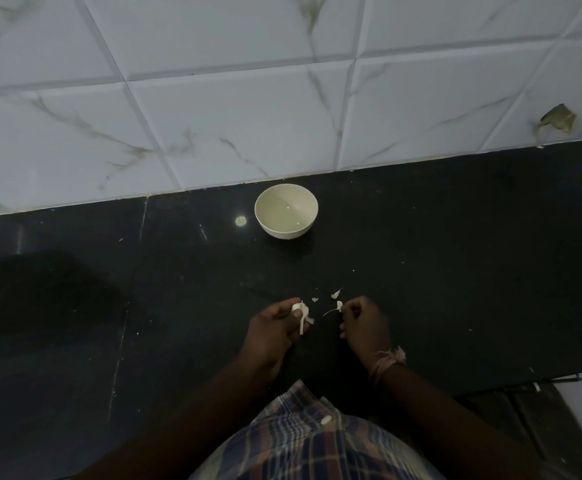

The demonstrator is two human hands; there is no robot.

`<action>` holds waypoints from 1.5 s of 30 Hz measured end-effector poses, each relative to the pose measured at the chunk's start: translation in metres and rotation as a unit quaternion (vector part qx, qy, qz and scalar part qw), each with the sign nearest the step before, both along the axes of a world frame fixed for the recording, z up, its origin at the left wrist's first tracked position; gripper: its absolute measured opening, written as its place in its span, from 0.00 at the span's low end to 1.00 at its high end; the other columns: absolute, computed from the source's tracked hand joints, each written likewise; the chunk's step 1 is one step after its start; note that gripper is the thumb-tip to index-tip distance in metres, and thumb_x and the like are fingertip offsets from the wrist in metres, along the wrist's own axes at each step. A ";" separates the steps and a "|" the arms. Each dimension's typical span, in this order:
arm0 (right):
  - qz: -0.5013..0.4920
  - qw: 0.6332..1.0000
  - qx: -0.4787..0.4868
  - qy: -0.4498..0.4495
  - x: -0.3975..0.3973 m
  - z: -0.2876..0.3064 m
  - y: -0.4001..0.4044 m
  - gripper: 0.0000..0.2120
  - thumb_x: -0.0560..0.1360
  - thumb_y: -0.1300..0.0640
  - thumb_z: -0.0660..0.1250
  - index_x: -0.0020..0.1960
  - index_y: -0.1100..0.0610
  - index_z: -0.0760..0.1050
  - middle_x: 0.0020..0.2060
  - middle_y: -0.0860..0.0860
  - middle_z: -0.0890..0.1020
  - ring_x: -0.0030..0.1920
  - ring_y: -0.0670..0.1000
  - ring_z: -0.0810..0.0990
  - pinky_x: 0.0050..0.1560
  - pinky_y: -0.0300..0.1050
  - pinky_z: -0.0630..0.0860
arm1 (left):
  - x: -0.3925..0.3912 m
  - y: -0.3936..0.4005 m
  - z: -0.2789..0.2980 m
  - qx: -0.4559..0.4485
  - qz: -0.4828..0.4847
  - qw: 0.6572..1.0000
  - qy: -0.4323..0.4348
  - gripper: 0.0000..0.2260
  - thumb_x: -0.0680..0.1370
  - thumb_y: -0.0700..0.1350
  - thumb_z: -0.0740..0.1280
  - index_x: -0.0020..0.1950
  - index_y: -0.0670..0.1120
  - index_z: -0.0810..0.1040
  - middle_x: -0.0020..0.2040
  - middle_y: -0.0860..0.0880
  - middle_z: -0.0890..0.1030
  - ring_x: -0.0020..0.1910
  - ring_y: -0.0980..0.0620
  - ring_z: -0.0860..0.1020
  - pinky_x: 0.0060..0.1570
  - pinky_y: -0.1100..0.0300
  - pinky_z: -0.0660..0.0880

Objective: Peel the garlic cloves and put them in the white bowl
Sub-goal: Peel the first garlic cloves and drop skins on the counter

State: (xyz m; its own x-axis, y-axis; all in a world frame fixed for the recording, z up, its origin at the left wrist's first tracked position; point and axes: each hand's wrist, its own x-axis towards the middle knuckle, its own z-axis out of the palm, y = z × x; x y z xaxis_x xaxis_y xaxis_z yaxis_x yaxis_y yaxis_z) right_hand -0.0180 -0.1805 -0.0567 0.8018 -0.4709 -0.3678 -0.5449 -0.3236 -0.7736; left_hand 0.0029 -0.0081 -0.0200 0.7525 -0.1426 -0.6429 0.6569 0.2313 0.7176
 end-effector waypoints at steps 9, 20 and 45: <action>0.114 0.974 -0.114 -0.156 -0.008 0.032 0.027 0.02 0.80 0.56 0.67 0.51 0.52 0.79 0.48 0.44 0.77 0.50 0.41 0.76 0.52 0.36 0.73 | 0.001 -0.002 0.009 -0.039 0.003 0.999 -0.016 0.11 0.83 0.33 0.63 0.63 0.39 0.80 0.53 0.41 0.86 0.51 0.45 0.85 0.47 0.58 0.82; 0.045 0.987 0.097 -0.121 0.000 0.060 0.049 0.03 0.76 0.54 0.74 0.49 0.49 0.84 0.44 0.43 0.86 0.45 0.37 0.82 0.46 0.32 0.77 | 0.002 0.003 0.016 -0.040 0.008 0.998 -0.053 0.10 0.82 0.35 0.65 0.61 0.40 0.81 0.56 0.42 0.86 0.54 0.46 0.85 0.51 0.54 0.81; 0.143 0.979 -0.085 -0.116 -0.003 0.049 0.052 0.07 0.85 0.56 0.55 0.54 0.58 0.70 0.48 0.51 0.75 0.46 0.46 0.75 0.47 0.41 0.73 | 0.003 -0.004 0.028 0.041 -0.060 0.990 -0.122 0.09 0.80 0.40 0.70 0.60 0.44 0.83 0.52 0.47 0.87 0.53 0.49 0.86 0.54 0.53 0.82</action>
State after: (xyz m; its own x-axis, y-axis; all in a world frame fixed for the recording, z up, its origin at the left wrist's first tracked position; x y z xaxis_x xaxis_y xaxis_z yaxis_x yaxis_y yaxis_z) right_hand -0.0206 -0.1280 -0.0077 0.9626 -0.2534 -0.0958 -0.2291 -0.5727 -0.7871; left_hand 0.0055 -0.0126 0.0084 0.8678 -0.1952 -0.4569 0.4807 0.0972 0.8715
